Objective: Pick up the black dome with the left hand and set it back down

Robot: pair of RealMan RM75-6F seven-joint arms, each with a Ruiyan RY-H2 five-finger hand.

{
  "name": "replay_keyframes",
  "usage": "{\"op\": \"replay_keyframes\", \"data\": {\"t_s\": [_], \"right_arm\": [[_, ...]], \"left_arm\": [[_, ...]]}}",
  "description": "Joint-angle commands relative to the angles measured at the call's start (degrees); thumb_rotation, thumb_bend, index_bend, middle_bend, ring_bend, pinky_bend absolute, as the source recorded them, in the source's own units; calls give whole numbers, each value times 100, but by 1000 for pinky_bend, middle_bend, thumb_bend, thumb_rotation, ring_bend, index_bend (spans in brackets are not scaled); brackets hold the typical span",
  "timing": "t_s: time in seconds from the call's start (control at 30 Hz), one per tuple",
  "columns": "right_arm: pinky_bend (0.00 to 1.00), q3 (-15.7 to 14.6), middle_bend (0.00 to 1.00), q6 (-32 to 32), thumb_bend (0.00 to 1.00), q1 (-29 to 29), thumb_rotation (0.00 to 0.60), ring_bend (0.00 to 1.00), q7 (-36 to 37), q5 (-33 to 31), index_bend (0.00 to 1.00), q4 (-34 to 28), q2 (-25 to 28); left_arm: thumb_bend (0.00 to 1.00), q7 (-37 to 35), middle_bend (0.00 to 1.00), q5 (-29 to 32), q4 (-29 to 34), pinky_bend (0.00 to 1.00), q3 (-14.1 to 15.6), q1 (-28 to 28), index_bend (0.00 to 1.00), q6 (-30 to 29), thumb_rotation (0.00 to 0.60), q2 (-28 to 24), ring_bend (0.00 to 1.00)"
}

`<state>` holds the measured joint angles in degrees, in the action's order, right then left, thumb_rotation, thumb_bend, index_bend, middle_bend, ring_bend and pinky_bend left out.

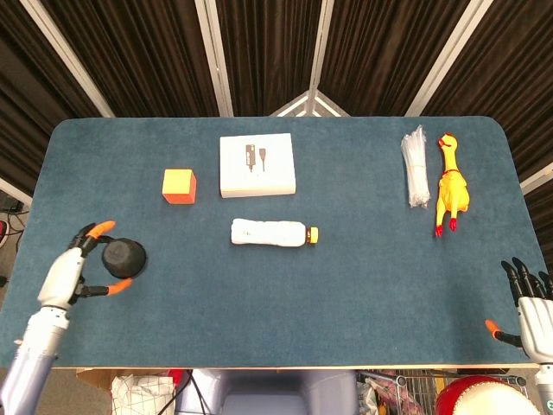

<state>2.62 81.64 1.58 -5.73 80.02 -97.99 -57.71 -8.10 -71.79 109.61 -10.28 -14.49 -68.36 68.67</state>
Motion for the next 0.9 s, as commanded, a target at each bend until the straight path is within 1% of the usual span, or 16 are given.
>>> {"op": "replay_keyframes", "data": {"t_s": [0.03, 0.07, 0.17, 0.2, 0.27, 0.3, 0.37, 0.4, 0.5, 0.53, 0.6, 0.63, 0.7, 0.73, 0.83, 0.9], "right_arm": [[79, 0, 0, -13, 209, 5, 600, 166, 6, -7, 0, 28, -2], [79, 0, 0, -22, 209, 8, 600, 166, 20, -10, 0, 46, -3], [79, 11, 0, -43, 209, 5, 600, 166, 63, -57, 0, 101, 0], [79, 16, 0, -45, 209, 3, 600, 166, 84, -69, 0, 115, 6], [79, 22, 0, -36, 209, -4, 600, 166, 128, -73, 0, 127, 19], [79, 21, 0, -21, 209, -11, 600, 166, 159, -57, 0, 126, 32], [79, 15, 0, 0, 209, -19, 600, 166, 180, -28, 0, 114, 43], [79, 1, 0, 16, 209, -24, 600, 166, 186, 15, 0, 87, 48], [80, -31, 0, 42, 209, -36, 600, 166, 162, 91, 0, 27, 58], [80, -44, 0, 58, 209, -41, 600, 166, 142, 123, 0, -7, 60], [80, -55, 0, 80, 209, -49, 600, 166, 113, 154, 0, -53, 63], [80, -61, 0, 94, 209, -55, 600, 166, 92, 166, 0, -84, 66], [80, -34, 0, 51, 209, -20, 600, 166, 79, 130, 0, -60, 45], [79, -34, 0, 41, 209, -15, 600, 166, 59, 123, 0, -61, 35], [79, -40, 0, 12, 209, -6, 600, 166, 20, 104, 0, -60, 15], [79, -44, 0, -10, 209, 0, 600, 166, -3, 90, 0, -55, 5]], "left_arm": [[424, 1109, 439, 631, -388, 0, 26, -818, 153, 686, 600, 1753, 0], [424, 1391, 437, 804, -537, 0, 16, -948, 153, 687, 600, 2130, 0], [424, 1967, 433, 1018, -714, 0, 77, -1125, 154, 546, 600, 2793, 0], [425, 2125, 433, 989, -690, 0, 108, -1133, 154, 426, 600, 2893, 0], [425, 2272, 434, 861, -539, 0, 131, -1076, 154, 162, 600, 2898, 0], [425, 2316, 434, 720, -350, 0, 136, -987, 154, -72, 600, 2762, 0], [425, 2314, 435, 574, -120, 0, 140, -874, 154, -292, 600, 2521, 0], [425, 2279, 435, 434, 80, 0, 115, -749, 154, -520, 600, 2239, 0], [423, 2052, 435, 157, 475, 0, 168, -454, 154, -862, 600, 1551, 0], [423, 1831, 435, 24, 623, 0, 202, -253, 154, -1055, 600, 1116, 0], [423, 1377, 435, -132, 745, 0, 271, -19, 154, -1188, 600, 574, 0], [423, 947, 435, -223, 733, 0, 311, 162, 154, -1286, 600, 196, 0], [423, 347, 435, -348, 608, 0, 372, 339, 154, -1323, 600, -199, 0], [423, -112, 435, -418, 466, 0, 408, 437, 155, -1312, 600, -417, 0], [423, -793, 434, -493, 123, 0, 458, 481, 155, -1139, 600, -584, 0], [423, -902, 430, -526, -37, 0, 508, 332, 155, -805, 600, -455, 0]]}}
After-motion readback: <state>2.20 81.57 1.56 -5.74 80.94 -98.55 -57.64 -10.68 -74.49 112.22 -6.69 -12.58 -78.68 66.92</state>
